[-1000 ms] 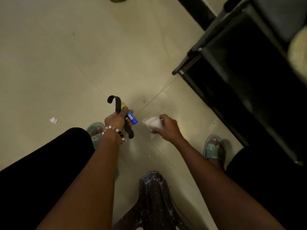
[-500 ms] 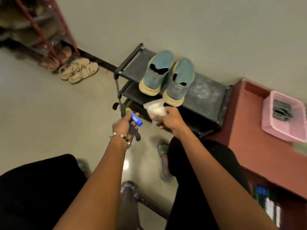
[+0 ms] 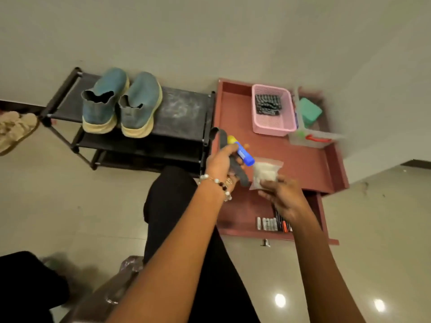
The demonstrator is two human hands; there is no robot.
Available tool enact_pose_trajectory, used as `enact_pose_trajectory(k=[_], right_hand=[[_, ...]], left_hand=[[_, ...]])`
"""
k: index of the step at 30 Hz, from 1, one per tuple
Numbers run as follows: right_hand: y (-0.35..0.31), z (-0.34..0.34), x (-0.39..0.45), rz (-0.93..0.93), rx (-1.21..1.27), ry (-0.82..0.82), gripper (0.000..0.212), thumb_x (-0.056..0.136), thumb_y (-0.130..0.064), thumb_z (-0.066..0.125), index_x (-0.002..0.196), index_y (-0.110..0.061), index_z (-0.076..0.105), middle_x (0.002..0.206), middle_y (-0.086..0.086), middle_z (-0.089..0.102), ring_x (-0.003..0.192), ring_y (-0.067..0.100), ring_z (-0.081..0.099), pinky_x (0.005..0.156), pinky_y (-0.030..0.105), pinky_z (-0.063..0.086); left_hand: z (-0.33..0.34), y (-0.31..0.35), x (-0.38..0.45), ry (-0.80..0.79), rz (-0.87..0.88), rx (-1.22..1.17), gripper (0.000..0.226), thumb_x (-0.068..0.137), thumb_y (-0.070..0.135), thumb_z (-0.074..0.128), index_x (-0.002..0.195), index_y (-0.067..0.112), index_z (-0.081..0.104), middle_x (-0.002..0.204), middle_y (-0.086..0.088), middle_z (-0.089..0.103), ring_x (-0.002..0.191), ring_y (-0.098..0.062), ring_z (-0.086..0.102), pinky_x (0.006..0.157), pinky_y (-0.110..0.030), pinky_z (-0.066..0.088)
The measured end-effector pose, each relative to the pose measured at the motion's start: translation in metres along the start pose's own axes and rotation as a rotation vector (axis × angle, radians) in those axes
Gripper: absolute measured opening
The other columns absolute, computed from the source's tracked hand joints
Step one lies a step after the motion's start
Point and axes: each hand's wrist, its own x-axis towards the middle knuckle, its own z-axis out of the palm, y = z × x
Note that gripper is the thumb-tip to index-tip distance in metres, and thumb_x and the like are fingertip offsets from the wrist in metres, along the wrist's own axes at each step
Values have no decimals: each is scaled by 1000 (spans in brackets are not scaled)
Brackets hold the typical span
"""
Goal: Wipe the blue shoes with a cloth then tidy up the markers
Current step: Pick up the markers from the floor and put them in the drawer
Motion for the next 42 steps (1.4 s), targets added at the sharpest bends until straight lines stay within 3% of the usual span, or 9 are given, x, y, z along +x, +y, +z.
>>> enact_pose_trajectory(k=[6,9,15,18,21,27,31,36,42], right_hand=[[70,-61,26,167,-149,209,16,81,5,66,78,-7,57,68,9,61,47,13,60,40,20,43],[105,-77,52,251,-244,264,13,78,-1,72,75,-4,60,77,14,62,60,21,60,48,25,48],[133,-80,107,295,-606,386,42,72,-20,81,52,-11,45,58,7,49,62,22,51,65,35,41],[128,-74,128,260,-733,400,26,78,-24,76,75,-5,59,82,15,61,87,28,62,73,31,40],[134,-73,148,272,-853,354,39,81,-24,73,108,2,64,109,20,66,107,34,60,84,33,46],[140,-73,147,279,-1017,488,33,84,-15,64,113,0,60,114,22,63,108,38,58,88,40,47],[118,-57,109,82,-573,345,21,85,-10,66,105,-6,67,95,14,69,92,30,65,75,33,49],[101,-34,41,216,-184,-53,18,85,-5,67,101,1,66,94,11,68,80,22,69,64,28,56],[111,-31,43,214,-84,83,12,82,3,67,94,6,66,82,12,70,74,24,68,65,30,59]], left_hand=[[-21,-100,8,151,-275,354,18,85,9,62,68,4,62,64,-13,61,43,-18,48,49,-23,40],[-47,-117,20,183,-438,712,24,89,14,57,67,5,58,79,-15,60,54,-20,47,61,-30,41],[-48,-103,52,220,-378,801,20,89,6,57,69,3,59,73,-9,63,41,-13,47,42,-21,41],[-51,-102,61,203,-395,841,26,88,4,59,62,5,56,70,-12,62,42,-16,48,51,-27,45],[-55,-107,69,186,-423,907,26,86,1,60,61,4,57,71,-14,61,52,-24,53,65,-37,53],[-57,-115,75,219,-442,949,22,85,5,64,64,6,58,69,-11,63,64,-27,58,77,-41,55],[-57,-119,73,248,-447,969,30,88,7,61,59,6,54,59,-10,56,59,-25,51,58,-29,45],[-55,-118,66,246,-475,933,27,87,10,64,61,4,59,48,-6,57,33,-14,53,30,-15,38],[-59,-119,67,266,-472,924,18,91,18,62,81,4,58,65,-7,57,55,-17,54,47,-24,47]])
